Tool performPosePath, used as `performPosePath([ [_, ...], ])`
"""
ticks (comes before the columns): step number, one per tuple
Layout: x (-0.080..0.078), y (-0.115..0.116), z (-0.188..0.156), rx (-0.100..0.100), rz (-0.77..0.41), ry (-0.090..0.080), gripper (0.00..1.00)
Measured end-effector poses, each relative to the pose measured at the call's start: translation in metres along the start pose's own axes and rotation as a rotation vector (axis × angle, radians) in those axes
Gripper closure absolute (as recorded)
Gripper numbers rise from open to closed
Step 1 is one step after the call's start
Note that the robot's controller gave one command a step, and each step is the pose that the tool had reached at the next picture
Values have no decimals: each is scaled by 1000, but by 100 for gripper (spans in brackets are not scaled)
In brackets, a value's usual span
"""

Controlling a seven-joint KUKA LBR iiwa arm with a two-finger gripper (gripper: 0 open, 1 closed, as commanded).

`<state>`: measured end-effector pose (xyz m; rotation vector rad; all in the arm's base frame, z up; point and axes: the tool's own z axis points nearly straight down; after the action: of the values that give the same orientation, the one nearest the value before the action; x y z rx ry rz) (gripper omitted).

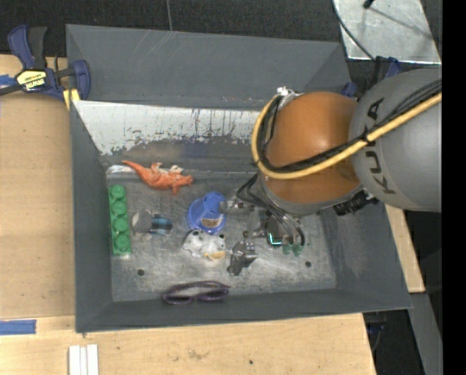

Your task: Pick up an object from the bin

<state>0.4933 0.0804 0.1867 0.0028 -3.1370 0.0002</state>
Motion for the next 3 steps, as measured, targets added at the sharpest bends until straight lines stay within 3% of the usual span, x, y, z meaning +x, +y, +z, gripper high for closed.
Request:
performPosePath([
  [1, -2, 0, -3, -1, 2, -7, 0],
  [2, -48, -63, 113, -4, -344, -8, 100],
  [3, -48, -63, 112, -2, -344, -8, 100],
])
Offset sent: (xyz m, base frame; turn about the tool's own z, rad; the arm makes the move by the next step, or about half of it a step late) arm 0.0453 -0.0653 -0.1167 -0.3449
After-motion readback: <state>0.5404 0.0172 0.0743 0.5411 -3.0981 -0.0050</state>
